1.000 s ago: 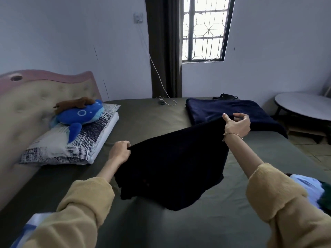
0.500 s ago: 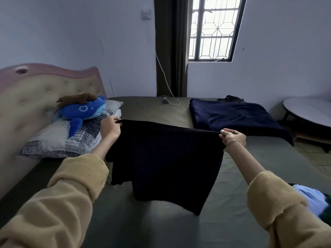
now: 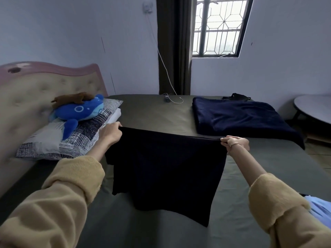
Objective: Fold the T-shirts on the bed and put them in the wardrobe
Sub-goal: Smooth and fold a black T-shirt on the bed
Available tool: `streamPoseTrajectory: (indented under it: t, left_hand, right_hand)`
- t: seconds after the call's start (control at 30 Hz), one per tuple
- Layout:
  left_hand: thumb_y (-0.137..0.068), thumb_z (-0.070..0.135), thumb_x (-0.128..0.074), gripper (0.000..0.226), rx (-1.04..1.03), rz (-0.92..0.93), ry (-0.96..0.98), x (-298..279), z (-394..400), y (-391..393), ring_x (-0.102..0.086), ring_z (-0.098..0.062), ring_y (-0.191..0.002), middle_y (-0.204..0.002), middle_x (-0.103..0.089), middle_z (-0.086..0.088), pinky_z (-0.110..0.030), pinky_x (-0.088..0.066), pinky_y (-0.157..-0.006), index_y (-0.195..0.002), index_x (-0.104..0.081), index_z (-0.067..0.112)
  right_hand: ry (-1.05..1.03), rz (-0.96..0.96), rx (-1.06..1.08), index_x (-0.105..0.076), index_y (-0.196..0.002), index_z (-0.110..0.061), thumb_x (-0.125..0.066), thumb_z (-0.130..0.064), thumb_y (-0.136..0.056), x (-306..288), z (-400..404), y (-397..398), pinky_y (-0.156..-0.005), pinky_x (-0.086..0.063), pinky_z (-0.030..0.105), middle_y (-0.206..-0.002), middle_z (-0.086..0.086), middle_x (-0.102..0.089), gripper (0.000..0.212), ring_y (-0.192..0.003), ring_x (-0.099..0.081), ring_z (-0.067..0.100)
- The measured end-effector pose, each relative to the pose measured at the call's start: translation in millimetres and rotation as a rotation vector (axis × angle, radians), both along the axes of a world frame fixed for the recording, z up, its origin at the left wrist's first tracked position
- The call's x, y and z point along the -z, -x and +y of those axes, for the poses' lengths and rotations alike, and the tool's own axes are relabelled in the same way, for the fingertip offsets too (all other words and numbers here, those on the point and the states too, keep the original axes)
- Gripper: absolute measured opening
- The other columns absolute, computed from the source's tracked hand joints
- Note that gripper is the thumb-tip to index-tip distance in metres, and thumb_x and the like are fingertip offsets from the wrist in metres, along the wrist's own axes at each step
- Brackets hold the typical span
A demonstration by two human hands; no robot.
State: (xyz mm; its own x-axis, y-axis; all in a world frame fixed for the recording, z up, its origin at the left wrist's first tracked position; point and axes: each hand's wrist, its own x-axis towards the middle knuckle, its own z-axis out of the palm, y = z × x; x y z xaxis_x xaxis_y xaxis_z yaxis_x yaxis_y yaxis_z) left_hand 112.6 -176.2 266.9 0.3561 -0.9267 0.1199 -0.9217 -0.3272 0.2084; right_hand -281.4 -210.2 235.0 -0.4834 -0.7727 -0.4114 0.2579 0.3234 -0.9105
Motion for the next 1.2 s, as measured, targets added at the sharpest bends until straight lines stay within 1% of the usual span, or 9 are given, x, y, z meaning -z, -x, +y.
streamPoseTrajectory:
  t: [0.07,0.17,0.23,0.33,0.53,0.77,0.93,1.07,1.2]
  left_hand:
    - [-0.09,0.003,-0.044,0.031,0.002,-0.019,0.01,-0.4,-5.1,0.2,-0.058,-0.034,-0.104,-0.112,-0.062,-0.017,-0.037,-0.046,-0.082,-0.113,-0.061,0.015]
    - [-0.091,0.002,-0.044,0.031,-0.022,-0.073,-0.011,1.1,-21.9,3.9,-0.059,-0.033,-0.101,-0.111,-0.061,-0.016,-0.034,-0.044,-0.075,-0.112,-0.062,0.015]
    - [-0.092,0.001,-0.044,0.029,-0.064,-0.103,-0.012,2.2,-38.3,7.0,-0.059,-0.035,-0.105,-0.115,-0.06,-0.018,-0.036,-0.046,-0.079,-0.114,-0.061,0.009]
    - [-0.095,-0.004,-0.037,0.031,-0.199,0.03,0.108,1.1,-64.2,14.1,-0.053,-0.04,-0.116,-0.126,-0.053,-0.027,-0.042,-0.043,-0.092,-0.123,-0.05,-0.007]
    - [-0.093,-0.008,-0.029,0.043,-0.265,0.509,0.398,-18.5,-124.1,21.2,-0.038,-0.035,-0.131,-0.142,-0.037,-0.028,-0.034,-0.03,-0.108,-0.136,-0.031,-0.013]
    - [-0.091,-0.006,-0.033,0.024,-0.008,0.47,0.643,-23.1,-113.4,28.2,-0.044,-0.029,-0.104,-0.119,-0.043,-0.024,-0.024,-0.031,-0.084,-0.114,-0.042,-0.008]
    - [-0.091,-0.004,-0.036,0.019,0.012,0.416,0.469,46.0,-69.2,21.6,-0.046,-0.028,-0.098,-0.114,-0.045,-0.023,-0.028,-0.032,-0.082,-0.108,-0.044,-0.006]
    - [-0.091,-0.009,-0.025,0.03,-0.05,0.389,0.1,128.0,-17.4,18.2,-0.049,-0.035,-0.104,-0.121,-0.047,-0.023,-0.038,-0.037,-0.087,-0.113,-0.045,-0.003]
    - [-0.09,-0.008,-0.022,0.032,0.011,0.29,-0.201,192.3,38.3,22.9,-0.05,-0.025,-0.088,-0.105,-0.051,-0.009,-0.037,-0.042,-0.077,-0.11,-0.044,0.005]
  right_hand:
    - [-0.016,-0.077,-0.011,-0.057,-0.066,-0.003,-0.07,0.016,-0.07,3.0,-7.8,2.6,-0.035,-0.048,0.018,-0.074,0.015,-0.068,0.024,-0.055,-0.066,0.019]
    - [-0.007,-0.239,-0.035,-0.051,-0.07,-0.003,-0.064,0.009,-0.08,5.7,-26.7,1.2,-0.062,-0.055,0.023,-0.102,0.015,-0.064,0.021,-0.06,-0.069,0.019]
    - [0.02,-0.286,-0.05,-0.05,-0.073,-0.01,-0.058,0.002,-0.088,6.4,-44.3,-3.0,-0.075,-0.047,0.023,-0.102,0.007,-0.06,0.021,-0.052,-0.067,0.01]
    - [0.136,-0.33,-0.03,-0.051,-0.072,-0.008,-0.053,0.01,-0.088,1.8,-71.6,-14.8,-0.095,-0.047,0.039,-0.097,0.012,-0.059,0.024,-0.077,-0.065,0.023]
    - [0.356,-0.29,0.026,-0.053,-0.07,-0.007,-0.053,0.011,-0.087,-33.6,-117.3,-27.4,-0.085,-0.053,0.035,-0.077,0.008,-0.053,0.025,-0.079,-0.058,0.021]
    - [0.416,-0.283,0.133,-0.055,-0.065,-0.008,-0.05,0.005,-0.081,-43.9,-123.4,-13.9,-0.062,-0.054,0.023,-0.073,0.005,-0.055,0.021,-0.07,-0.055,0.016]
    - [0.183,0.07,0.031,-0.056,-0.06,-0.016,-0.058,-0.01,-0.08,21.2,-93.3,1.3,-0.073,-0.053,0.027,-0.065,-0.001,-0.055,0.022,-0.069,-0.056,0.015]
    - [-0.08,0.129,-0.157,-0.055,-0.068,-0.009,-0.057,0.002,-0.085,92.8,-50.3,11.4,-0.029,-0.036,0.012,-0.056,0.004,-0.057,0.02,-0.031,-0.053,0.006]
    - [-0.314,0.297,-0.272,-0.065,-0.099,0.0,-0.067,0.002,-0.079,152.0,0.5,28.5,-0.039,-0.044,0.026,-0.086,0.015,-0.063,0.02,-0.053,-0.061,0.022]
